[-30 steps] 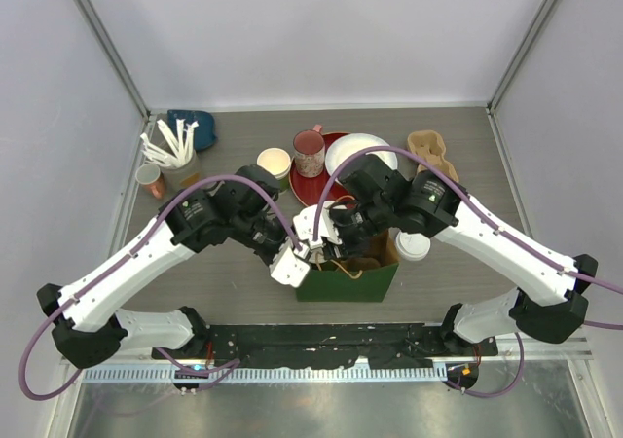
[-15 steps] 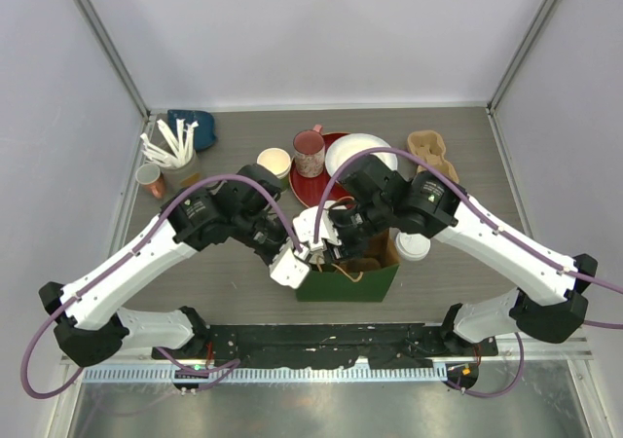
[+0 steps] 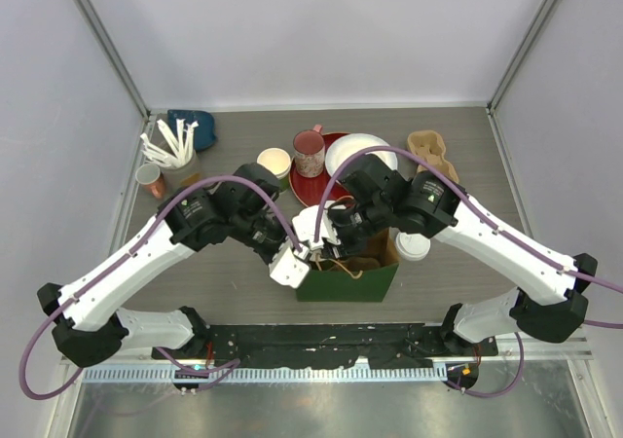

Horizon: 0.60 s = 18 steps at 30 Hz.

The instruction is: Pack the takeout coffee

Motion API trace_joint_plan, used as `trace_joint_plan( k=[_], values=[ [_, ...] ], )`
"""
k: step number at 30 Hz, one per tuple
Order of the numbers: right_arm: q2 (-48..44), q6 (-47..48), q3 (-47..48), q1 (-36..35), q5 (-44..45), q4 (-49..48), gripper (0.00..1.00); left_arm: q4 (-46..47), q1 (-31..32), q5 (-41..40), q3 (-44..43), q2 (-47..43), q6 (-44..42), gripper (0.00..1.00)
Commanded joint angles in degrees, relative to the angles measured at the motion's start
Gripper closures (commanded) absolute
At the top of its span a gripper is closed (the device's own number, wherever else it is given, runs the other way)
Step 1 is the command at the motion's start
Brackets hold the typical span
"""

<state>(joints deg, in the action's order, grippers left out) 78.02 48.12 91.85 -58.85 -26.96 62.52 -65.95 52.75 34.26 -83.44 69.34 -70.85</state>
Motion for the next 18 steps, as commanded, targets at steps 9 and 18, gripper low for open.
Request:
trace_joint_plan(
  k=[9,18],
  values=[
    [2.05,-1.71,-3.79,-0.83,4.02,1.29,0.77,13.49,-0.19,1.16,1.44,-3.77,3.97,1.0],
    [2.05,-4.52,-3.26,-0.74,6.66,-0.03,0.99,13.48,-0.28,1.86,2.31,-4.13,3.17,1.0]
  ],
)
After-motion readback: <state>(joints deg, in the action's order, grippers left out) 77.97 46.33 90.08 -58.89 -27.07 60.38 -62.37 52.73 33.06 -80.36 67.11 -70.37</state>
